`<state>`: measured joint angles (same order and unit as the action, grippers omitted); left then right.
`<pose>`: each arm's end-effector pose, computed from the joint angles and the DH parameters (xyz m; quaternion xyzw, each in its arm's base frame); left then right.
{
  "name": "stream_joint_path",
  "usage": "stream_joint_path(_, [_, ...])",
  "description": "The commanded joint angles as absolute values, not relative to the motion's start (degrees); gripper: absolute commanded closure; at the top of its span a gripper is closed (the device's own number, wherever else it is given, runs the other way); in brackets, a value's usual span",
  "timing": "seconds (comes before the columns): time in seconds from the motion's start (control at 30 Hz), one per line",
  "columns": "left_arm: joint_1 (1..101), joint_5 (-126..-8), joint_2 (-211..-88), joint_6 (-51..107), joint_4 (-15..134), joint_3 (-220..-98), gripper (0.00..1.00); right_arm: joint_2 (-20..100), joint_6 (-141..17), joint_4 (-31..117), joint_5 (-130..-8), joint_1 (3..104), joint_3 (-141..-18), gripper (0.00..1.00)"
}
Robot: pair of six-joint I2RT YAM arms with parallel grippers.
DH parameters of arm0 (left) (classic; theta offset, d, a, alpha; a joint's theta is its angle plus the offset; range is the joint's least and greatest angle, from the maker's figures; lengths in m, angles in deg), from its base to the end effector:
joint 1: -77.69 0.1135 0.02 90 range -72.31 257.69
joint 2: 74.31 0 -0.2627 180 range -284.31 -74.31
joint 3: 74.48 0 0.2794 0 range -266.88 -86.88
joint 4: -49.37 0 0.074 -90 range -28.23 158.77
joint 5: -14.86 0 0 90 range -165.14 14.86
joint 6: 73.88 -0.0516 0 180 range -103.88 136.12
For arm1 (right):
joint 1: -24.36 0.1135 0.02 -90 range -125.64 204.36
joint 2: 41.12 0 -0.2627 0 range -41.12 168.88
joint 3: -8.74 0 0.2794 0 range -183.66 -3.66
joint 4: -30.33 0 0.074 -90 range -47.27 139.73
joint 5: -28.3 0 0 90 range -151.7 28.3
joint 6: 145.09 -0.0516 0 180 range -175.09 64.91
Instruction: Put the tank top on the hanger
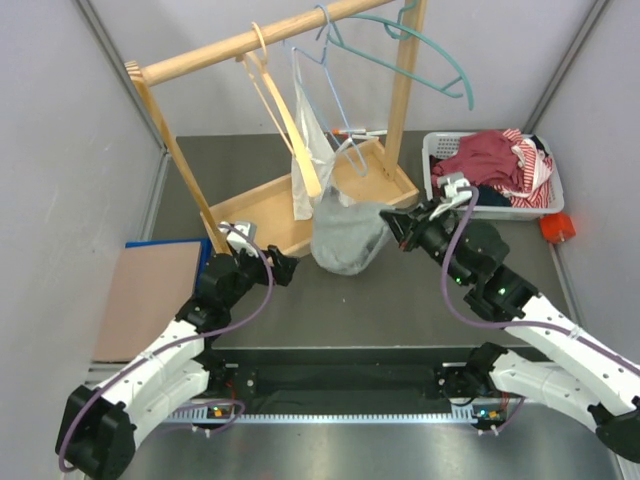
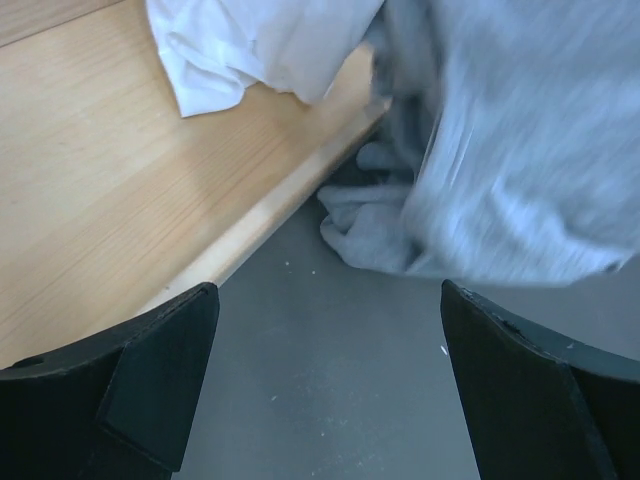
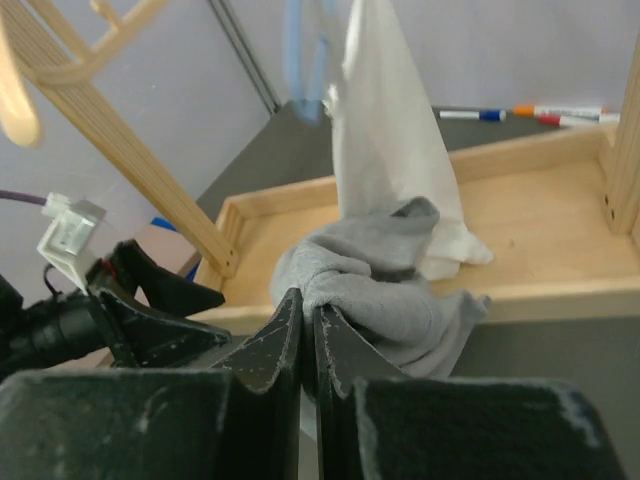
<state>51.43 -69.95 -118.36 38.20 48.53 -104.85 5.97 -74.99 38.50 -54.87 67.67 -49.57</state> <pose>0.1996 -0.1037 0.2022 0.0567 0.7794 -0.2874 0.5539 0.1790 0.1603 0.3669 -0.0970 0.6813 0.3447 0.6384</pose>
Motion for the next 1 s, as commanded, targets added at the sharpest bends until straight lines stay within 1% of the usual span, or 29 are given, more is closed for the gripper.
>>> stream_joint_path(0.0, [49.2, -68.5, -120.4, 36.2, 43.1, -104.9, 0.04, 3.9, -81.4, 31.6, -47.7, 69.6, -43.2, 1.00])
stream_joint_path(0.13, [46.9, -70.3, -122.6, 35.8, 43.3, -106.1, 0.05, 4.1, -84.2, 35.8, -42.6, 71.1, -38.6, 0.99])
stream_joint_path(0.2, [45.1, -72.1, -123.7, 36.3, 43.0, -106.7, 0.05, 4.3, -86.7, 39.4, -40.2, 71.2, -36.1, 0.93])
stream_joint_path(0.27, [43.9, -73.3, -124.4, 38.2, 42.3, -106.8, 0.05, 4.1, -88.7, 42.5, -37.5, 71.2, -33.6, 0.84])
stream_joint_path(0.3, [43.1, -74.6, -125.0, 39.0, 41.7, -106.6, 0.05, 3.4, -90.8, 42.6, -36.8, 71.2, -32.8, 0.77])
stream_joint_path(0.33, [42.7, -74.6, -125.5, 40.0, 41.0, -106.3, 0.05, 2.8, -91.8, 44.6, -36.2, 71.2, -32.1, 0.60])
stream_joint_path(0.4, [41.8, -76.3, -127.0, 42.7, 37.9, -105.2, 0.05, 0.9, -93.8, 46.9, -34.4, 71.2, -30.6, 0.47])
stream_joint_path(0.43, [41.4, -76.2, -127.9, 44.1, 36.6, -104.8, 0.05, 0.3, -94.0, 47.4, -33.8, 71.2, -30.3, 0.37])
stream_joint_path(0.53, [39.9, -76.2, -132.6, 44.7, 33.1, -105.2, 0.06, -0.9, -92.2, 46.9, -33.4, 71.2, -30.1, 0.27])
stream_joint_path(0.6, [39.1, -76.5, -136.4, 45.0, 33.0, -107.3, 0.07, 1.0, -89.8, 46.7, -33.2, 71.1, -31.7, 0.27])
stream_joint_path(0.77, [38.5, -76.2, -142.7, 47.8, 28.7, -108.3, 0.13, 8.1, -87.2, 45.6, -31.5, 71.2, -36.0, 0.25])
stream_joint_path(0.87, [38.0, -75.4, -145.9, 49.2, 25.0, -109.1, 0.18, 12.3, -87.6, 43.2, -31.2, 71.2, -35.8, 0.25])
stream_joint_path(0.97, [37.3, -73.0, -149.4, 50.1, 22.2, -110.6, 0.20, 15.9, -87.9, 39.7, -31.8, 71.2, -36.0, 0.24])
